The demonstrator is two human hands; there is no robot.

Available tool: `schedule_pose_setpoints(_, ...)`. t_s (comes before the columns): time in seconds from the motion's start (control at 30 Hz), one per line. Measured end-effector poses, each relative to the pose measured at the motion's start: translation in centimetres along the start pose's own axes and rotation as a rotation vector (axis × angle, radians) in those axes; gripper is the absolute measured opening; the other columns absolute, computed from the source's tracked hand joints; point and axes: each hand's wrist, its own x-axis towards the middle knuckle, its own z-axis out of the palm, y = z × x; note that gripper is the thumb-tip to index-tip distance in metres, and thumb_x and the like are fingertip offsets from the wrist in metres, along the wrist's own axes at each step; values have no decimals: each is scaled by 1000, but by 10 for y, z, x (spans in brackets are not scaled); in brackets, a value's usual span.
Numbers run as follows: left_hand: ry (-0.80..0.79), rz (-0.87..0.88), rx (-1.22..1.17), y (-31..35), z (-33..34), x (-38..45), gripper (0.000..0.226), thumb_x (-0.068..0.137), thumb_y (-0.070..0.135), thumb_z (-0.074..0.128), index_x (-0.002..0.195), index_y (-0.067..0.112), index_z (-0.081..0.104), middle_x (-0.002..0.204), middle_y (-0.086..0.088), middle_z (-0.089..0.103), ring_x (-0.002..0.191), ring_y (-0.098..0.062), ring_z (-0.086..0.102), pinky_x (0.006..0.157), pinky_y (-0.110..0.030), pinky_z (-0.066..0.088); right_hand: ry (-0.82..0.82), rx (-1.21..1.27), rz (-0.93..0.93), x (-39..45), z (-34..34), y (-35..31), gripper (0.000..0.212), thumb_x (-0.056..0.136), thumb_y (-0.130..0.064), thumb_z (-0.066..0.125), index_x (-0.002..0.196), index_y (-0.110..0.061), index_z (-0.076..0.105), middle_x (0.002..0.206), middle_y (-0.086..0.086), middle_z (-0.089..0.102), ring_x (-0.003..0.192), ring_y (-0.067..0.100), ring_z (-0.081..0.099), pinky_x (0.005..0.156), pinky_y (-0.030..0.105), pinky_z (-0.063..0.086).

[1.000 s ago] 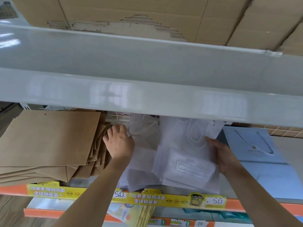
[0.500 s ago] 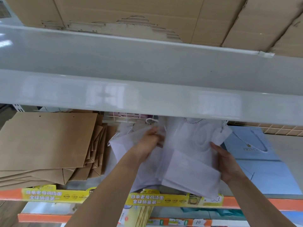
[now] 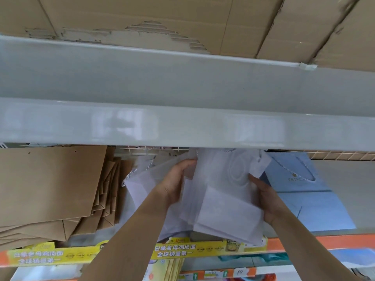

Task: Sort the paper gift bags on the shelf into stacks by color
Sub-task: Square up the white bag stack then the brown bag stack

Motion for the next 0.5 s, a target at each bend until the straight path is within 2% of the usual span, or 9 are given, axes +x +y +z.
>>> schedule_pose_setpoints(0.07, -67, 12, -70, -2, 1, -2, 44, 71, 49, 65, 91, 13, 79, 89, -9, 75, 76, -24, 72, 64, -27, 56, -35, 3, -8, 2, 3, 1, 57, 79, -38, 73, 129, -14, 60, 128, 16, 62, 112, 35, 63, 83, 44, 55)
schedule_pose_setpoints(0.2, -40, -32, -39, -5, 13, -3, 57, 82, 69, 49, 95, 22, 80, 102, -8, 75, 88, -20, 73, 65, -25, 57, -31, -32, 26, 1, 4, -3, 52, 84, -37, 66, 130, -14, 59, 126, 17, 63, 110, 35, 63, 85, 45, 54)
schedule_pose_setpoints(0.27, -26, -35, 32, -6, 24, 4, 63, 85, 73, 42, 104, 23, 77, 107, -4, 74, 94, -16, 72, 67, -22, 57, -25, -55, 29, -5, -2, -5, 49, 84, -35, 64, 128, -13, 61, 123, 18, 64, 105, 34, 65, 82, 44, 55)
schedule_pose_setpoints(0.33, 58, 2, 105, -4, 35, 10, 65, 88, 71, 39, 114, 20, 70, 112, -5, 72, 95, -15, 71, 69, -21, 56, 11, -46, -30, -10, -13, -8, 48, 83, -31, 64, 128, -15, 60, 120, 18, 66, 99, 34, 67, 80, 44, 56)
schedule_pose_setpoints(0.4, 268, 53, 340, -2, 33, 19, 67, 90, 68, 38, 117, 13, 66, 120, -12, 68, 100, -23, 68, 82, -27, 52, 72, -51, -113, -15, -24, -13, 47, 81, -27, 65, 127, -15, 60, 118, 18, 67, 99, 36, 66, 84, 49, 55)
schedule_pose_setpoints(0.43, 402, 98, 556, -1, 23, 24, 66, 91, 66, 39, 117, 11, 64, 123, -15, 65, 105, -26, 64, 86, -31, 47, 91, -53, -144, -17, -28, -16, 46, 81, -26, 64, 126, -15, 61, 116, 17, 67, 98, 36, 66, 86, 50, 55)
schedule_pose_setpoints(0.5, 651, 113, 1152, 0, -8, 28, 63, 89, 63, 44, 129, 16, 54, 137, -9, 54, 126, -26, 46, 99, -37, 37, 122, -41, -182, -21, -33, -19, 41, 80, -24, 61, 121, -17, 62, 105, 15, 71, 84, 31, 70, 76, 46, 58)
